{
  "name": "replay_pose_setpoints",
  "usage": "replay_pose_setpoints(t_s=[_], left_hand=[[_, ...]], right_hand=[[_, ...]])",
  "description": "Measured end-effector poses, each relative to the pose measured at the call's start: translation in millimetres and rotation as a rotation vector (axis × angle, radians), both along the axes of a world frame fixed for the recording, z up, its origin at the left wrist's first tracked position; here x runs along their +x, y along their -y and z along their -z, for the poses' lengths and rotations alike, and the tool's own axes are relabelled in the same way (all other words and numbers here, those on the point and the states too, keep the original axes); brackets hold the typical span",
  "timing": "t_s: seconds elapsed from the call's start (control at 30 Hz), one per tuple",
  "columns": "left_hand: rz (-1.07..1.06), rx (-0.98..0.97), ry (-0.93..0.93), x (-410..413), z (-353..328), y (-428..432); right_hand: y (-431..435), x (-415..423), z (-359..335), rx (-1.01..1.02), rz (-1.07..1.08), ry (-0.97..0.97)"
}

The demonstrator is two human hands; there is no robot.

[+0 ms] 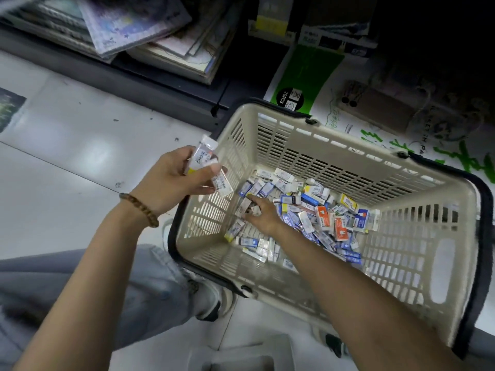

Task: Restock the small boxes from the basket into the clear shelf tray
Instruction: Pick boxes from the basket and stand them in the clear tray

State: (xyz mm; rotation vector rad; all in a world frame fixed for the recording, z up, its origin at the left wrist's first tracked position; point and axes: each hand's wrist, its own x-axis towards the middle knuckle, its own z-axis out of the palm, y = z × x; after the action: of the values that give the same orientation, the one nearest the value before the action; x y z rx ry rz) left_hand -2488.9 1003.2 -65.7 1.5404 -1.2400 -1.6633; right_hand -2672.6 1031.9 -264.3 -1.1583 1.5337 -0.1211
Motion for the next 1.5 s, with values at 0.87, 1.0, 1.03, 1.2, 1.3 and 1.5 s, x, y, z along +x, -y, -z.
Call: replay_pose_setpoints(t_s=[0.87, 1.0, 1.03, 1.2, 1.3, 1.5], left_hand=[[-0.109, -0.038, 0.054, -12, 21, 0], [-0.22, -0.053, 0.044, -3, 21, 5], [-0.241, -0.048, 0.035, 0, 21, 6], [-0.249, -0.039, 0.044, 3, 26, 7], [-0.243, -0.041, 0.052, 2, 27, 8], [-0.162, -0.032, 0.022, -6, 24, 9]], right_hand=[[-23, 11, 10, -0.16, -0.036, -0.018], [-15, 28, 15, -0.007, -0.127, 0.012], [-16, 31, 17, -0.003, -0.123, 0.009], [-17, 36, 24, -0.072, -0.087, -0.021], [-19, 40, 24, -0.022, -0.06, 0.05], [-13, 28, -1, -0.038, 0.114, 0.148]])
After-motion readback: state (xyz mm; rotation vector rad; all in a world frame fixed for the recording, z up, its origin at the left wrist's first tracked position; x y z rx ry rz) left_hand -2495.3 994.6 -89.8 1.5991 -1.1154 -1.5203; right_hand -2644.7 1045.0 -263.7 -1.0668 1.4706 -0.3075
